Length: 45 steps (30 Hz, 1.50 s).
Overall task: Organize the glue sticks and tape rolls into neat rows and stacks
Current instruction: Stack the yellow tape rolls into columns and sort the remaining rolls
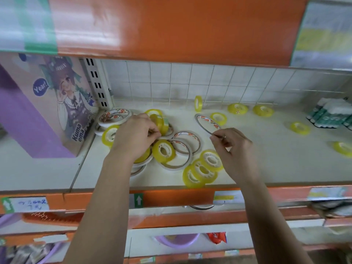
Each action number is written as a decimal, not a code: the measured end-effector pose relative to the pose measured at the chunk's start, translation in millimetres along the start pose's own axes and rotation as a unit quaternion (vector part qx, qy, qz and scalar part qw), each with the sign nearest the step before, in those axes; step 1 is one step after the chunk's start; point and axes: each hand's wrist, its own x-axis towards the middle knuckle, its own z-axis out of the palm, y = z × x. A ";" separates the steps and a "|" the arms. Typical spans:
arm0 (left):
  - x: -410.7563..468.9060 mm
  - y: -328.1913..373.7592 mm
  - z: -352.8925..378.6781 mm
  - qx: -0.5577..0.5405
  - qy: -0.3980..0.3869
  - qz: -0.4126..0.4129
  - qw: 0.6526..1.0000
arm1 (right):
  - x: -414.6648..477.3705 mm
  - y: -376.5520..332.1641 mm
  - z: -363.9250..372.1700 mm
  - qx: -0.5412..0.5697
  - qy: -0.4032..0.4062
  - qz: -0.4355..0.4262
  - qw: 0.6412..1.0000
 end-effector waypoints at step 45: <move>-0.8 46.8 -1.9 -0.040 0.108 0.136 0.984 | -1.4 14.0 -35.8 -0.033 0.036 0.010 0.999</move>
